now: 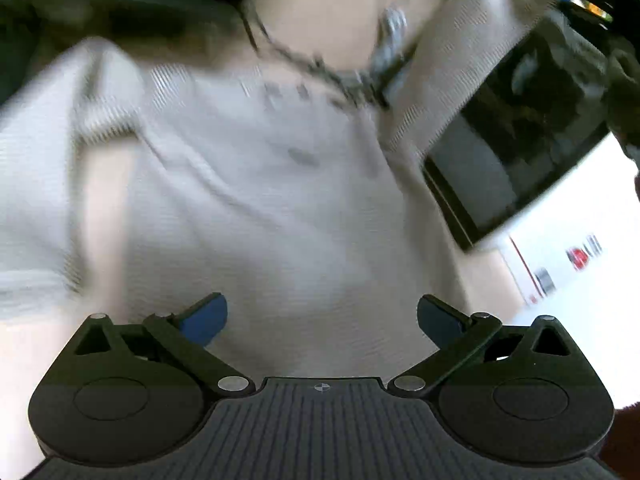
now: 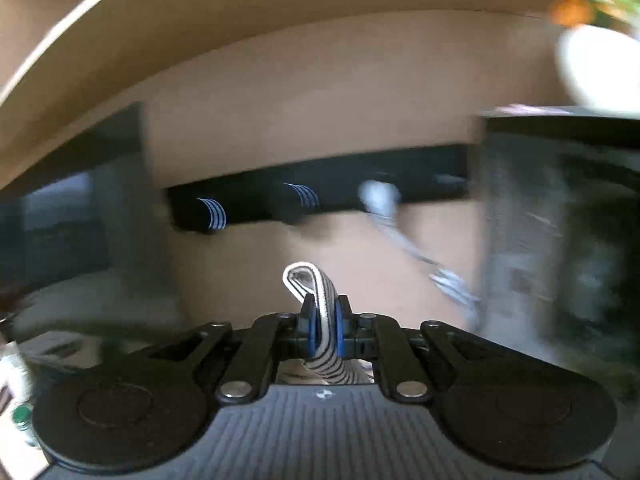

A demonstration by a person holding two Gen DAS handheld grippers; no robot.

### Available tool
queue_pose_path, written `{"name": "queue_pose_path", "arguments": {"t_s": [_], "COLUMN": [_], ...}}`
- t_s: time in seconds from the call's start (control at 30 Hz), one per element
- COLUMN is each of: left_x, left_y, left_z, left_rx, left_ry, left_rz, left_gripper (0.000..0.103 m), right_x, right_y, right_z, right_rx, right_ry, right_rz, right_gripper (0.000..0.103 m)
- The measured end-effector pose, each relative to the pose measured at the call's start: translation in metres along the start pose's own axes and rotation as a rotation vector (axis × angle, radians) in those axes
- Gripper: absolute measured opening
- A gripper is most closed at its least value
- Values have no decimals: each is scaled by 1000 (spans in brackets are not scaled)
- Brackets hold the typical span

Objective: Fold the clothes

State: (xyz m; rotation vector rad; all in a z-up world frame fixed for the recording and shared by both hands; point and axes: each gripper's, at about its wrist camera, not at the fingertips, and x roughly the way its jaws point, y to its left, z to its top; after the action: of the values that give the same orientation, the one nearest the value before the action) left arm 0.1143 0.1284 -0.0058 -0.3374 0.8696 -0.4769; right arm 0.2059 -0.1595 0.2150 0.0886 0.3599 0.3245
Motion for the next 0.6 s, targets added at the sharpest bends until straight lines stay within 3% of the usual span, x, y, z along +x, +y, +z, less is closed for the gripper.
{"name": "queue_pose_path", "arguments": {"t_s": [0.07, 0.27, 0.43, 0.6], "left_x": [-23, -47, -67, -60], "left_y": [7, 26, 42, 47], "left_z": [8, 4, 0, -16], "left_rx": [33, 174, 292, 461], "left_ry": [-73, -66, -56, 3], "left_rz": [79, 266, 420, 480], "left_gripper": [103, 103, 103, 100], "right_x": [19, 65, 80, 92], "right_y": [24, 70, 87, 72], "right_z": [-5, -33, -44, -68], "right_rx": [-41, -89, -95, -94], "right_ry": [31, 114, 112, 185], "right_rz": [38, 104, 133, 120], "right_gripper": [4, 0, 2, 21]}}
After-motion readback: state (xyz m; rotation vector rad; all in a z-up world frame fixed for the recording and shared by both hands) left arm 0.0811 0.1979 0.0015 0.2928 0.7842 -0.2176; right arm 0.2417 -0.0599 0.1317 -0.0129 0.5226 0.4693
